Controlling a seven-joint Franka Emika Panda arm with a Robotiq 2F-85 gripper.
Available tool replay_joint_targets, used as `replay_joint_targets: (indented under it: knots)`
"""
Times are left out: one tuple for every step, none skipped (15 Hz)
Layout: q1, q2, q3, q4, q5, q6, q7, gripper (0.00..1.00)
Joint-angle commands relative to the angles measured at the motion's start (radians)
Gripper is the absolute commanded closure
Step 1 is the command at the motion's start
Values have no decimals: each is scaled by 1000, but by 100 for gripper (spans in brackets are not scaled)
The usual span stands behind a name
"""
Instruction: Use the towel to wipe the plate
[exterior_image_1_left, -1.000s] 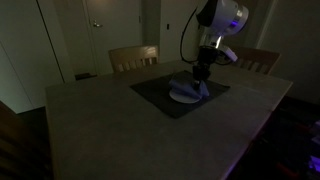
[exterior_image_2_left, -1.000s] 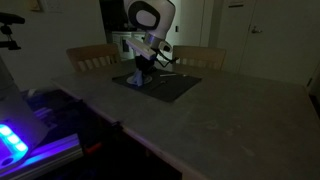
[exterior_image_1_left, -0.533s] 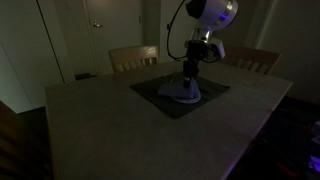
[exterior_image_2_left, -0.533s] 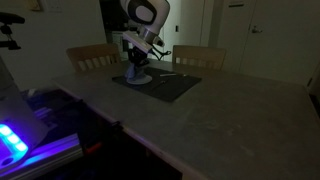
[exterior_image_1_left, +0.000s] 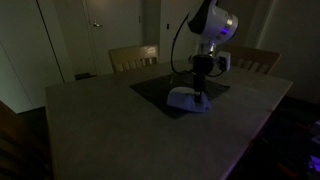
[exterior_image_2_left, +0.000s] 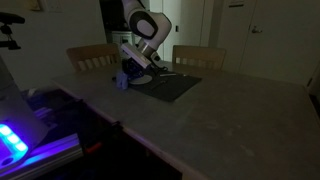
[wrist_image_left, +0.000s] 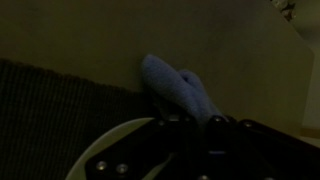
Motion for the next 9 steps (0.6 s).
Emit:
replay_joint_targets:
  knots:
    - [-15,16,-30,-8,6,75,23,98]
    - [-20,16,-37,0,3,74,31,98]
    - [-27,17,-41,7,5,72,35,98]
    - [-38,19,-43,16,16,65,34,98]
    - [-49,23,-43,29,28,59,35,98]
    - [-60,27,-41,40,45,53,33,98]
    - [-70,31,-37,54,69,49,29,98]
    - [-77,34,-36,70,90,42,27,98]
    - [-79,34,-37,79,111,43,26,98]
